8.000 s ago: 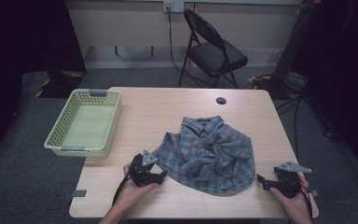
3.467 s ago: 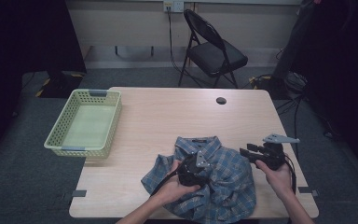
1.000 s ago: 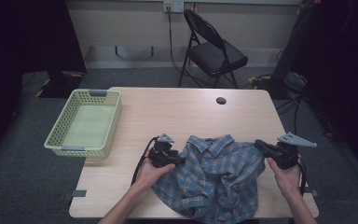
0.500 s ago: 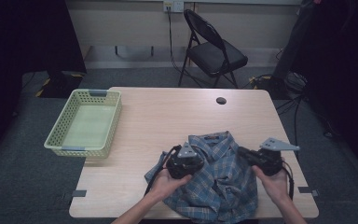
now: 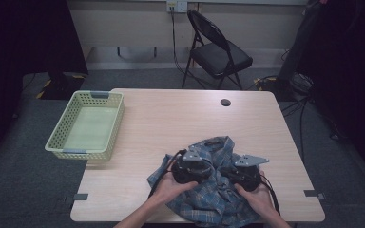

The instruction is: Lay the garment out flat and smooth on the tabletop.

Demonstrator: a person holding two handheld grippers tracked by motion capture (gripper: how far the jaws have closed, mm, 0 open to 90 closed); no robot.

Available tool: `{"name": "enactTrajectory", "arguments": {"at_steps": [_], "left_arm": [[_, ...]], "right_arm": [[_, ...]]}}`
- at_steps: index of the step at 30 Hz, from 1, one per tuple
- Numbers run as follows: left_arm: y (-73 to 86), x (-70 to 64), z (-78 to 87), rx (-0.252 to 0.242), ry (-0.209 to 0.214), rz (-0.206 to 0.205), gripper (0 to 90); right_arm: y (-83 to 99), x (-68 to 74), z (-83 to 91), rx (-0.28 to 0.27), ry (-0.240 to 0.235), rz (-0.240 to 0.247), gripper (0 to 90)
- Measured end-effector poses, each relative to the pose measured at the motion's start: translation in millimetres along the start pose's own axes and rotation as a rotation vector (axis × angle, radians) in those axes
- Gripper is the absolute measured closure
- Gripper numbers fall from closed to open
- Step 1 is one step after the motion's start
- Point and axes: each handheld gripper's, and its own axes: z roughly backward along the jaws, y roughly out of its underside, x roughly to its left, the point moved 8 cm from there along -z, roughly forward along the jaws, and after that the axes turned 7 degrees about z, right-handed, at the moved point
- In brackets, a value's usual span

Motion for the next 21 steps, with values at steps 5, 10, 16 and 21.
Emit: {"name": "enactTrajectory", "arguments": {"at_steps": [5,10,16,21], "left_arm": [[-5.1,25.2,27.6,-0.095,0.073,0.095,52.3],[15.5,35.2,11.8,0.014,0.011,0.111,64.5],[30.1,4.7,-6.2,0.117,0.055,0.012,53.9],[35.0,-1.2,-5.4,0.139,0.003,-0.047,49.0]], "right_arm": [[0.2,-0.5,-0.2,0.002,-0.007,-0.003,87.0],[0.3,-1.3,-0.1,0.001,-0.011,-0.007,87.0],[0.9,-1.5,0.5,-0.003,-0.015,-0.009,87.0],[1.3,-1.5,0.9,-0.005,-0.018,-0.009,87.0]]}}
